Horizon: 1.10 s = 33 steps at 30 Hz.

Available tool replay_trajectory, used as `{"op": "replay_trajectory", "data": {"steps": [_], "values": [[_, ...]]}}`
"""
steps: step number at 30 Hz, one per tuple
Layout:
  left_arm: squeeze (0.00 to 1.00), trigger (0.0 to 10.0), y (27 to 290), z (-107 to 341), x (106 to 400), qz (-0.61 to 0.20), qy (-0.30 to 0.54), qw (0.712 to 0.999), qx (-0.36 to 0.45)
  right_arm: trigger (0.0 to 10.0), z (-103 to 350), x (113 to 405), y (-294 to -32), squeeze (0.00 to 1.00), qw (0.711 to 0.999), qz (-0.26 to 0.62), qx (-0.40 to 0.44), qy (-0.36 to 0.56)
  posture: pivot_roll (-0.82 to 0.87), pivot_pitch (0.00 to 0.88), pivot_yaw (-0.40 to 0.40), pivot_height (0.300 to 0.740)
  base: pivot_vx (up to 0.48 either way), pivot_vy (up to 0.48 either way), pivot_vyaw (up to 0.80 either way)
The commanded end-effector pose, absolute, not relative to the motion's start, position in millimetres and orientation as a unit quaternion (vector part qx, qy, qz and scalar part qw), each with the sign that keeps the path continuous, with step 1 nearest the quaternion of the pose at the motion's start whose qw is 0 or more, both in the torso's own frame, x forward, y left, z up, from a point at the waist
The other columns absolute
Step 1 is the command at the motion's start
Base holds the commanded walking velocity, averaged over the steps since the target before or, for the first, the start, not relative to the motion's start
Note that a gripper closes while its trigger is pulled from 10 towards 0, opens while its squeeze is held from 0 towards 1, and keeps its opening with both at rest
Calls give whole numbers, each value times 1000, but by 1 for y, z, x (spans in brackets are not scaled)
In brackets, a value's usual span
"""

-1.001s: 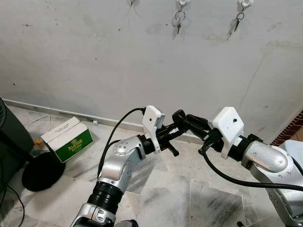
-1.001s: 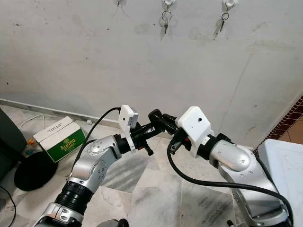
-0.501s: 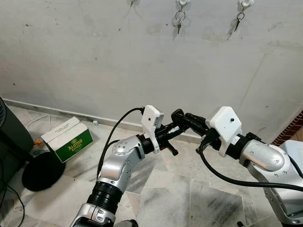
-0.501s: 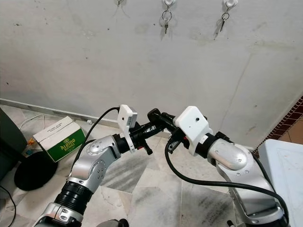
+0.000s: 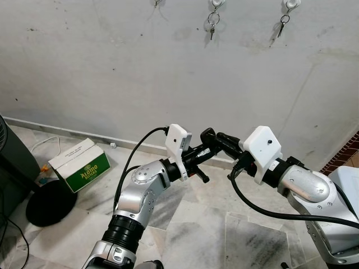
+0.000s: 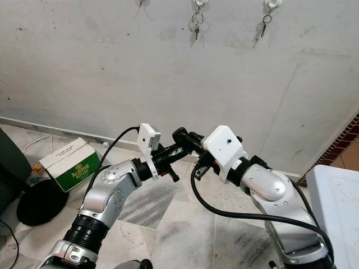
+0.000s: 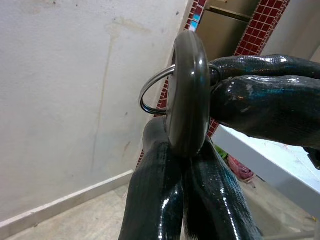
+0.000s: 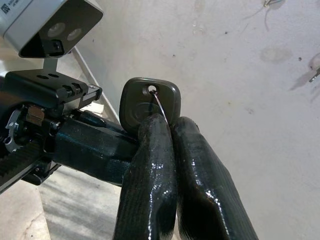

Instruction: Hang keys on a hook

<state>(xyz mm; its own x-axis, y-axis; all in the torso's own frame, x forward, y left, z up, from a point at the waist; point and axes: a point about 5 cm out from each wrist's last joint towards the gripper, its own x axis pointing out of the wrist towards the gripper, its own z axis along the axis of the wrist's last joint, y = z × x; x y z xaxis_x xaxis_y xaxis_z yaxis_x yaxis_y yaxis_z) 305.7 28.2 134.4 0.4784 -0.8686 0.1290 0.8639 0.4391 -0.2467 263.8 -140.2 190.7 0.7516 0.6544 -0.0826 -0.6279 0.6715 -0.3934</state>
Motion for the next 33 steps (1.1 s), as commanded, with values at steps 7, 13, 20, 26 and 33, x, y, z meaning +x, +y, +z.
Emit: {"op": "replay_trajectory", "data": {"steps": [7,13,20,26,33], "values": [[0,0,18,137,303,-530,5,838,-131,0,196,267,-138,0,915,343,-207,-49,-109,79,52,740,0,0,0],[0,0,18,137,303,-530,5,838,-130,10000,196,267,-136,1000,917,339,-204,-51,-110,78,52,740,0,0,0],[0,0,19,137,303,-530,5,838,-129,10000,195,266,-134,0,914,349,-203,-47,-110,79,53,740,0,0,0],[0,0,19,137,303,-529,6,839,-128,0,194,266,-134,0,913,352,-200,-47,-110,79,53,740,0,0,0],[0,0,19,137,304,-528,6,839,-127,0,196,266,-137,0,915,347,-199,-49,-110,79,53,740,0,0,0]]}}
